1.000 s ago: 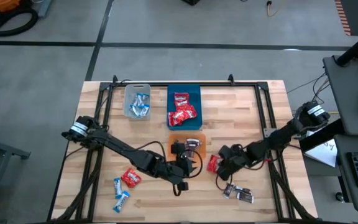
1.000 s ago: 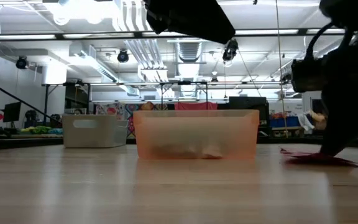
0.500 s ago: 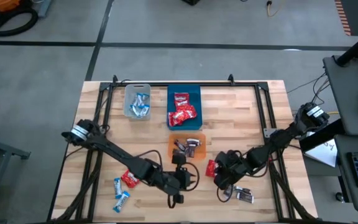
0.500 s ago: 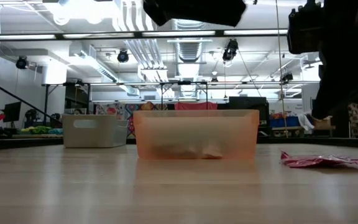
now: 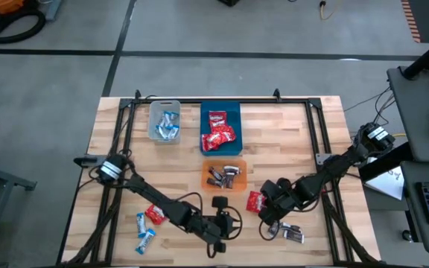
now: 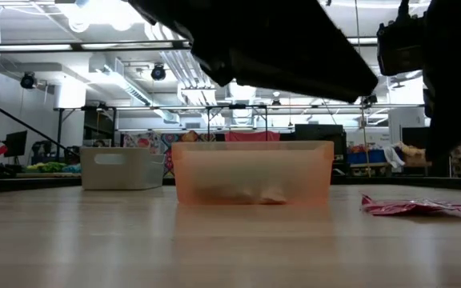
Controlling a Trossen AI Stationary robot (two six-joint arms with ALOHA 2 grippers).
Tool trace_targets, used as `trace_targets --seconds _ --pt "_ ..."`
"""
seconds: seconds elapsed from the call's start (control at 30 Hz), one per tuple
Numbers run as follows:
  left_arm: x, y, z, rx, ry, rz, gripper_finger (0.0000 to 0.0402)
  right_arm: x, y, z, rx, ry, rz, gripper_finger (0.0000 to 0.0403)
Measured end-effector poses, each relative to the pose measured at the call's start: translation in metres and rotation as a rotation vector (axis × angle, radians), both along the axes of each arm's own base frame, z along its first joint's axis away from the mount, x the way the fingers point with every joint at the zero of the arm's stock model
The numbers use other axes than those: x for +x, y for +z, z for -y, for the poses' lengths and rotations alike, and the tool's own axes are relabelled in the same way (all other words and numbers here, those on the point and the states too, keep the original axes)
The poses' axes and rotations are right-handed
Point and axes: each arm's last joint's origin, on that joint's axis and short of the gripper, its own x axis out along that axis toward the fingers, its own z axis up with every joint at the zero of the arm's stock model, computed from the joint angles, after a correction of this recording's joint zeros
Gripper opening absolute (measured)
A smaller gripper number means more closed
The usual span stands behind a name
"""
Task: Sort candy
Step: Put the red candy into the blue bin
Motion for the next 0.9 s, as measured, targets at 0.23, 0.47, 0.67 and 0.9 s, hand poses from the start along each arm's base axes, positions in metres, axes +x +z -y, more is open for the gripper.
trace_targets --seconds 0.23,0.47,0.67,0.9 --pt "0.003 -0.004 0.0 0.006 0.005 -0.002 0.0075 -0.009 -0.013 0.01 -0.153 -0.118 -0.048 0.0009" --pt "0.004 -0.006 -0.001 0.003 0.012 -0.005 0.0075 -0.008 -0.041 0.012 -0.249 -0.162 -0.089 0.0009" --pt "0.006 -0.005 -0.004 -0.011 0.025 0.002 0.0075 0.008 -0.057 0.001 -0.219 -0.147 -0.042 0.0009" --pt "0.006 -0.005 -0.004 -0.014 0.026 0.006 0.0075 0.029 -0.034 -0.015 -0.167 -0.064 -0.014 0.0009"
